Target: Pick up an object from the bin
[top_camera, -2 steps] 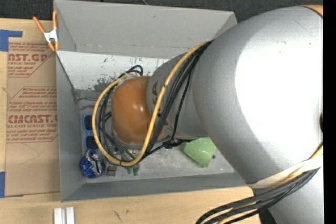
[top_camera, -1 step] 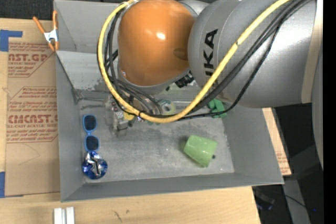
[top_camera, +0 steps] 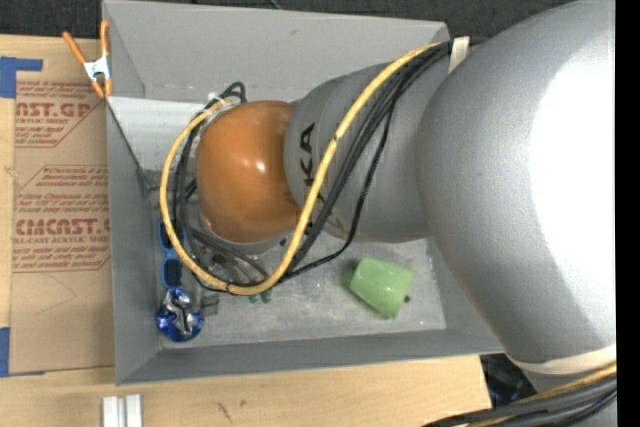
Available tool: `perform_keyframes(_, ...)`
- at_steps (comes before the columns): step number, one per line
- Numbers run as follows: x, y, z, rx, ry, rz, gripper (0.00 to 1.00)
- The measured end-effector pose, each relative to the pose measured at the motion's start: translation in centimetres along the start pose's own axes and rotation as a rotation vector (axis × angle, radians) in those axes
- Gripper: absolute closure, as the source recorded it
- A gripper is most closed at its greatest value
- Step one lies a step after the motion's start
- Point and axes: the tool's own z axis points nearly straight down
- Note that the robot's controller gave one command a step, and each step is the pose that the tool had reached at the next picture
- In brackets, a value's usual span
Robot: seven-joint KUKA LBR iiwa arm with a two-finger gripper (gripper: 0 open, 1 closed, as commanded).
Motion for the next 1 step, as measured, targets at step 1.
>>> perform_keyframes(1, -0.21, -0.01, -0.48, -0.001, -0.008, 0.0, 0.0)
